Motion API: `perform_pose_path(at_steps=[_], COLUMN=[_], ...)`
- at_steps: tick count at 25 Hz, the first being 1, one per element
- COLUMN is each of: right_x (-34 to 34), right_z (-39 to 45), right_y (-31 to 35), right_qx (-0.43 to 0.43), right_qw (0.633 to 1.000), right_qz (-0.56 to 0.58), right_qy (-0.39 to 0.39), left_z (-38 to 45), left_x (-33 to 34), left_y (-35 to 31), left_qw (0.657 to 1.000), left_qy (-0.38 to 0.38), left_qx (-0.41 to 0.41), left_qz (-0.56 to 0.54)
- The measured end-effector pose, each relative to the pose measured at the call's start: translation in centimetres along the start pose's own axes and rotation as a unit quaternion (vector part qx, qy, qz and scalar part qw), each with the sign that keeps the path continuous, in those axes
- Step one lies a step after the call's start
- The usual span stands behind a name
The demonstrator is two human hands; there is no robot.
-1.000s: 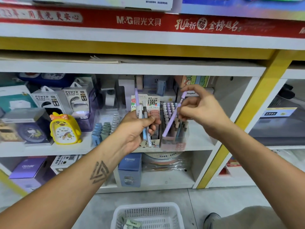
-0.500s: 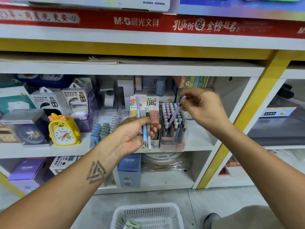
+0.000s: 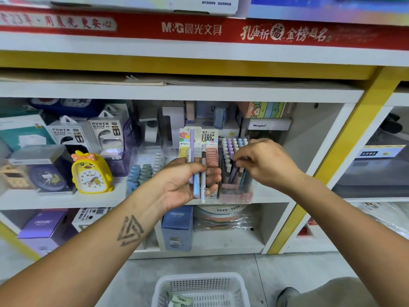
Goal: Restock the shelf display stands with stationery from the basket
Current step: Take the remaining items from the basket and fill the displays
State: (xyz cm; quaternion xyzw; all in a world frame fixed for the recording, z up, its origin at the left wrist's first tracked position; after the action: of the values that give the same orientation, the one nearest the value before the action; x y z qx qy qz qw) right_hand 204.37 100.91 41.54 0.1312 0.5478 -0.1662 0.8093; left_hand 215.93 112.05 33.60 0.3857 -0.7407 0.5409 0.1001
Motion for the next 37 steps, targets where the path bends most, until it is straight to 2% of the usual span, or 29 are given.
perform_pose_path(at_steps=[3, 6, 9, 10, 11, 12, 14, 15, 17, 19, 21, 24, 31, 33, 37], right_x=[0.3, 1.2, 1.3, 0.8, 0.1, -0.3, 0.5, 1.0, 0.8, -0.8, -3.0, -5.0, -5.2, -4.9, -3.5], right_z=[0.1, 0.1, 0.5, 0.7, 0.8, 0.8, 0.7, 0.6, 0.5, 0.1, -0.7, -1.6, -2.2, -2.4, -2.7], right_y=[-0.1, -0.5, -0.2, 0.1, 0.3, 0.3, 0.7, 1.0, 0.4, -1.7, -4.0, -5.6, -5.0, -4.7, -4.5], right_qx=[0.015, 0.082, 0.066, 0.058, 0.071, 0.104, 0.166, 0.178, 0.199, 0.225, 0.228, 0.213, 0.136, 0.119, 0.111], right_qw=[0.999, 0.996, 0.995, 0.997, 0.997, 0.985, 0.907, 0.872, 0.835, 0.808, 0.819, 0.865, 0.961, 0.972, 0.977], right_qz=[-0.028, -0.038, -0.070, -0.051, 0.020, 0.134, 0.386, 0.456, 0.514, 0.541, 0.508, 0.418, 0.198, 0.158, 0.154], right_qy=[0.000, 0.018, 0.033, 0.016, -0.007, -0.017, 0.016, 0.028, 0.001, -0.064, -0.137, -0.180, -0.137, -0.126, -0.093], left_z=[-0.4, -0.7, -0.9, -1.0, -1.1, -1.2, -1.4, -1.5, -1.4, -1.0, -0.5, 0.1, 0.1, 0.2, 0.2], left_x=[0.3, 0.7, 0.9, 1.1, 1.3, 1.6, 2.1, 2.4, 2.8, 2.2, 1.1, 0.8, 2.1, 2.1, 2.3], left_y=[0.0, -0.3, -0.6, -0.6, -0.5, -0.4, 0.0, 0.1, 0.4, 0.4, 0.1, -0.1, 0.7, 0.9, 1.1], left_qw=[1.000, 0.999, 0.997, 0.996, 0.995, 0.993, 0.989, 0.988, 0.986, 0.992, 0.996, 0.996, 0.995, 0.996, 0.995], left_qy=[0.021, 0.048, 0.072, 0.082, 0.092, 0.103, 0.128, 0.141, 0.153, 0.121, 0.063, 0.030, 0.085, 0.082, 0.081], left_qx=[0.004, 0.019, 0.029, 0.028, 0.024, 0.019, 0.010, 0.006, -0.003, -0.007, 0.004, 0.021, -0.022, -0.022, -0.019], left_qz=[0.012, 0.016, 0.028, 0.034, 0.041, 0.050, 0.067, 0.069, 0.059, 0.043, 0.063, 0.079, 0.039, 0.042, 0.048])
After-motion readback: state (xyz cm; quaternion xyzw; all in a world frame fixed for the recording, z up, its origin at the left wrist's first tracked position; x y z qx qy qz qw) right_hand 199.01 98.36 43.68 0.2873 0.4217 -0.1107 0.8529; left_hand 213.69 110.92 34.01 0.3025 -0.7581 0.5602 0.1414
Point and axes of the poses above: each hand's wrist, its own z-axis towards the middle knuckle, its own x-axis out of the palm, y = z × x, the point moved 8 cm from there along z, towards the middle knuckle, and after that the axes turned 7 degrees about -z, right-handed, at the moved point
